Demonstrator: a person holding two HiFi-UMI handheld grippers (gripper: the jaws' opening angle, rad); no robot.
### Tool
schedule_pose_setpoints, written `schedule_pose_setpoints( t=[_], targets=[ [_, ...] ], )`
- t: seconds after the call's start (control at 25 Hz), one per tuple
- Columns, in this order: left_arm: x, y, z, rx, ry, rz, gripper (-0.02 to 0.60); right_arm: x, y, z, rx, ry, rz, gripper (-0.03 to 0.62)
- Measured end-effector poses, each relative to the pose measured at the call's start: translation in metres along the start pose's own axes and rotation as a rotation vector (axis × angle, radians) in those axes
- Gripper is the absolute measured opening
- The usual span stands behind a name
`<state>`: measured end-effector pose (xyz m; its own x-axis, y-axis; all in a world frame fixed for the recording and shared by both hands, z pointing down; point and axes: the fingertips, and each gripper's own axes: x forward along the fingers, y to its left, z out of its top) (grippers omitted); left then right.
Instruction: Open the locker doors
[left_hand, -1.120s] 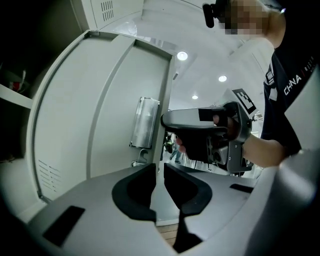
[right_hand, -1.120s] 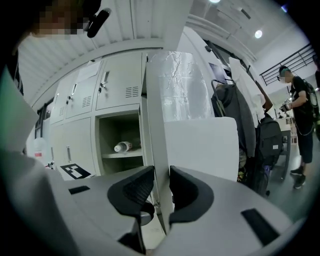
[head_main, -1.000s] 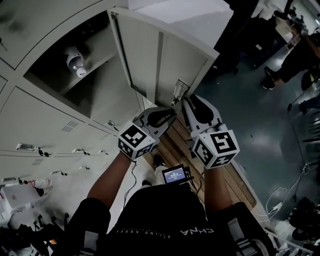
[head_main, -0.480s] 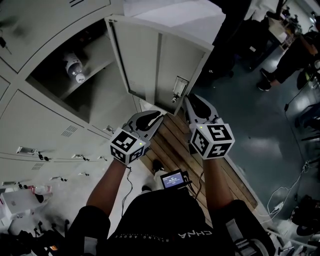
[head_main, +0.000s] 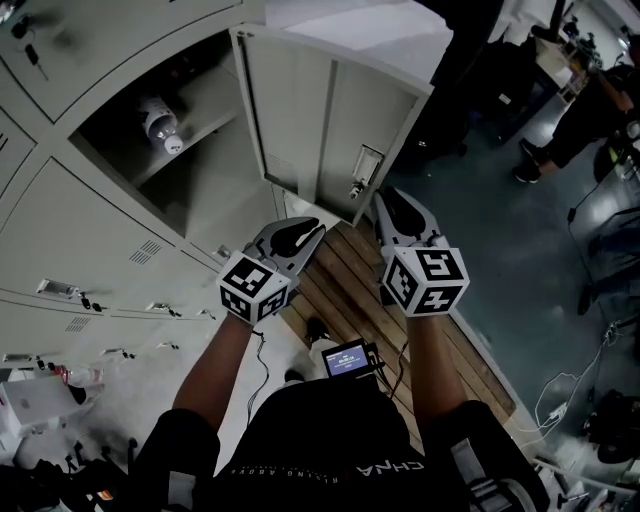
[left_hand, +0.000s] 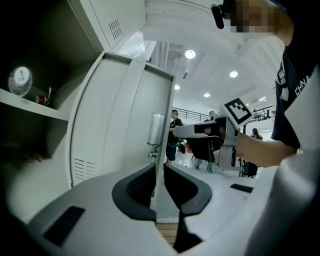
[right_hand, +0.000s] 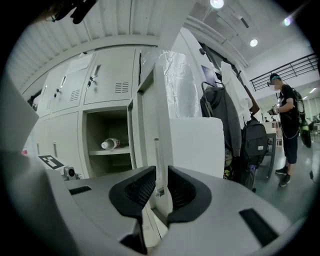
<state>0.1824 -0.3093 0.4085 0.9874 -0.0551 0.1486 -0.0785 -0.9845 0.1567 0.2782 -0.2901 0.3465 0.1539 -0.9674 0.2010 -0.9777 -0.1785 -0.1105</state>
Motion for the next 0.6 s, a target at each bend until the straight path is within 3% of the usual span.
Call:
schedule_pose_setpoints(
  t=[0.28, 0.6],
  targets=[
    [-0.02, -0.002, 0.002, -0.001, -0.022, 0.016, 0.064, -0.012, 0.027, -0.007, -0.023, 0.011, 0.057, 0.042],
    [-0.07, 0.008, -0.009, -0.015, -0.047, 0.094, 0.026, -0.019, 0.081, -0.025, -0.061, 0.034, 0.16, 0.037]
  ],
)
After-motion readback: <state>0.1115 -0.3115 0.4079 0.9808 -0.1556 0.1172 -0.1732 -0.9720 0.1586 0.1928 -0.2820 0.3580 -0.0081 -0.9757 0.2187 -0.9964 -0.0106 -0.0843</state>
